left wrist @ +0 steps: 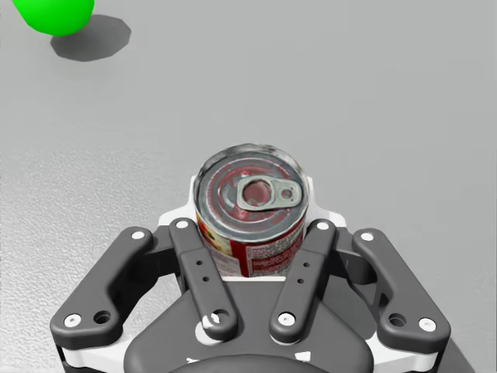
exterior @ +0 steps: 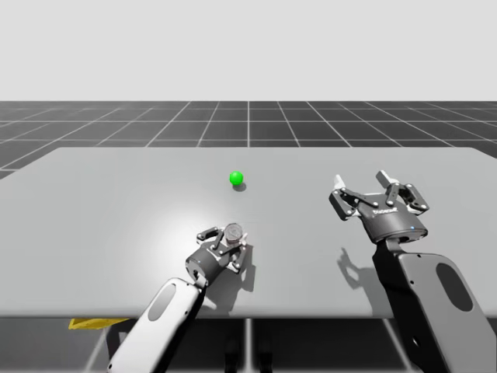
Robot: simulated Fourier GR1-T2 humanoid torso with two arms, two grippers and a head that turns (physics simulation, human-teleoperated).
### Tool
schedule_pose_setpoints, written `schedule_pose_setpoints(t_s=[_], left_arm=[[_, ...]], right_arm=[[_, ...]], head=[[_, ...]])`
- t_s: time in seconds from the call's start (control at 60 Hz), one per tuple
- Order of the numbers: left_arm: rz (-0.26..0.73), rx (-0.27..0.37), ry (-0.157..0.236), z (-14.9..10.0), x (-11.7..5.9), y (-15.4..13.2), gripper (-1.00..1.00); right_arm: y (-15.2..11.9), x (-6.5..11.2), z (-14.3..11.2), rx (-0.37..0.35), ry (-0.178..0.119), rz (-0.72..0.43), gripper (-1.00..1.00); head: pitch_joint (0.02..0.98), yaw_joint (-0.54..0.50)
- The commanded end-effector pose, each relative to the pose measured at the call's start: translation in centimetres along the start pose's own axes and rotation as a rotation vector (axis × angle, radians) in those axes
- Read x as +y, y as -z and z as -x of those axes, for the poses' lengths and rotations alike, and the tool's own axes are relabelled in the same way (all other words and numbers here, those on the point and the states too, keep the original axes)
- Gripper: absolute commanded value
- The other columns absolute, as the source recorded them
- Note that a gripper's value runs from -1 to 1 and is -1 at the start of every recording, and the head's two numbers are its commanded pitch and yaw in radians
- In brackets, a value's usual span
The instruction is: Watch the red light. When it turns green, pick up the object.
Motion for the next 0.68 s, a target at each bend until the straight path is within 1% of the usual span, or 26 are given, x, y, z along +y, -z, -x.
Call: schedule_pose_setpoints(t_s=[0.017,0.067,0.133,0.167,0.2,0.25,0.267,0.283,0.35,0.433,0.45,0.517,0.583,0.683], left_arm=[[0.082,0.019,0.010,0.6,-0.4,-0.5,1.00],[0.075,-0.003,0.011,-0.1,-0.2,-0.8,1.00],[0.061,-0.058,0.012,-2.2,0.4,-1.6,1.00],[0.053,-0.074,0.014,-2.9,0.6,-1.8,1.00],[0.039,-0.110,0.024,-4.3,1.2,-2.3,1.00],[0.024,-0.136,0.032,-5.5,1.7,-2.6,1.00],[0.012,-0.161,0.034,-6.6,2.1,-2.9,1.00],[0.012,-0.161,0.034,-6.6,2.1,-2.9,1.00],[-0.026,-0.213,0.046,-9.0,3.1,-3.5,1.00],[-0.052,-0.254,0.049,-10.8,3.8,-4.0,1.00],[-0.071,-0.275,0.060,-11.6,4.0,-4.2,1.00],[-0.083,-0.308,0.072,-13.2,4.3,-4.7,1.00],[-0.101,-0.349,0.093,-15.0,4.5,-5.1,1.00],[-0.122,-0.396,0.116,-17.2,4.6,-5.7,1.00]], right_arm=[[0.1,0.0,0.2,0.004,0.001,-0.001,-1.00],[0.2,0.0,0.2,0.005,0.000,-0.002,-1.00],[0.2,0.0,0.3,0.008,0.000,-0.004,-1.00],[0.3,0.0,0.3,0.008,0.000,-0.004,-1.00],[0.3,0.0,0.3,0.009,-0.001,-0.004,-1.00],[0.3,0.0,0.3,0.009,0.000,-0.003,-1.00],[0.3,0.0,0.3,0.010,0.001,-0.003,-1.00],[0.3,0.0,0.3,0.010,0.001,-0.003,-1.00],[0.3,-0.1,0.3,0.009,-0.001,-0.003,-1.00],[0.3,-0.1,0.3,0.009,-0.001,-0.004,-1.00],[0.3,-0.1,0.3,0.009,-0.003,-0.004,-1.00],[0.3,-0.1,0.3,0.011,-0.001,-0.006,-1.00],[0.4,-0.1,0.3,0.013,0.009,-0.018,-1.00],[0.3,-0.2,0.4,0.013,0.013,-0.029,-1.00]], head=[[0.421,0.09],[0.423,0.09],[0.425,0.08],[0.426,0.08],[0.426,0.08],[0.426,0.08],[0.426,0.08],[0.426,0.08],[0.425,0.09],[0.425,0.09],[0.425,0.08],[0.427,0.08],[0.427,0.08],[0.426,0.09]])
